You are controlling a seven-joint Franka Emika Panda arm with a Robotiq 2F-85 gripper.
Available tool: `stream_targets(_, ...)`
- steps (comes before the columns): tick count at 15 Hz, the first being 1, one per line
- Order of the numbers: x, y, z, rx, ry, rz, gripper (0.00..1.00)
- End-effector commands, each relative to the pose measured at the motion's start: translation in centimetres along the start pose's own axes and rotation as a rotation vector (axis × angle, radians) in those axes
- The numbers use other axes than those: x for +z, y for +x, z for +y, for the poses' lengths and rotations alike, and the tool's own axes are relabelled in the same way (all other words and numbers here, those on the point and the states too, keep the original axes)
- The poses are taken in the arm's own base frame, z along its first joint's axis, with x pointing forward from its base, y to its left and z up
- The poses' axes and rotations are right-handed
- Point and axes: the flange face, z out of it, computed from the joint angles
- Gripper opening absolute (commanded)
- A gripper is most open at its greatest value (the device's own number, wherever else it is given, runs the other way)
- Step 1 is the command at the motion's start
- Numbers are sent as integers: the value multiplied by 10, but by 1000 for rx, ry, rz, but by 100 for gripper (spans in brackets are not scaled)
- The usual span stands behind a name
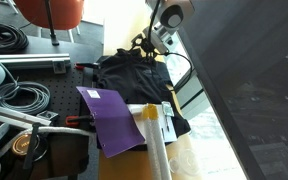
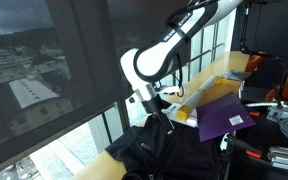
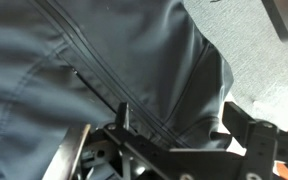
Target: Close the zip of the jersey
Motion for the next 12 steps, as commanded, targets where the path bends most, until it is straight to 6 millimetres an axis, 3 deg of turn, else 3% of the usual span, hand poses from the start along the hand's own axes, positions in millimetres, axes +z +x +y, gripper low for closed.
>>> stream_targets(1,-33,-67,0,50,-82,1,100)
stream_targets(7,-113,-159,23,188,-207,119,100)
stream_targets(10,-152,-190,15,256,-259,243,100)
stream_targets(12,-166,-206,1,308,-258,304,100)
